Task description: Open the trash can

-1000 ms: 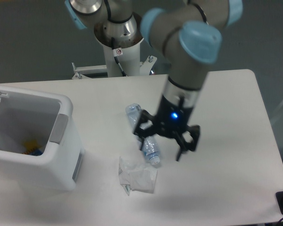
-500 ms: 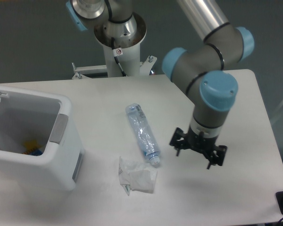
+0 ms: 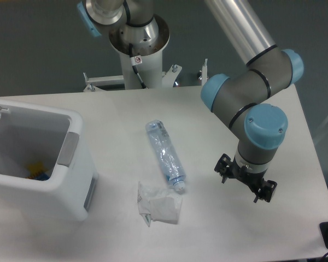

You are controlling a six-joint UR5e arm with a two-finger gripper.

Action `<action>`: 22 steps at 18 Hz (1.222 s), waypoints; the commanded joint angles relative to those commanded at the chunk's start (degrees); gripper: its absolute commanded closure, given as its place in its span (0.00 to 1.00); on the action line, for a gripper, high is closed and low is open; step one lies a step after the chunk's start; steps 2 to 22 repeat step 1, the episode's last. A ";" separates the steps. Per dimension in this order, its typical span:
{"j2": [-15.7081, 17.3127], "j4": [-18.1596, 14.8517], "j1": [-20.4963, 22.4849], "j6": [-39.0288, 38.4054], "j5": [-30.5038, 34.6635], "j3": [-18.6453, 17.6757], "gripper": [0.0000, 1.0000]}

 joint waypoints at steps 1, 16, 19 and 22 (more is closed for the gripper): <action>0.00 0.00 -0.09 -0.17 0.00 0.00 0.00; 0.00 0.00 -0.09 -0.17 0.00 0.00 0.00; 0.00 0.00 -0.09 -0.17 0.00 0.00 0.00; 0.00 0.00 -0.09 -0.17 0.00 0.00 0.00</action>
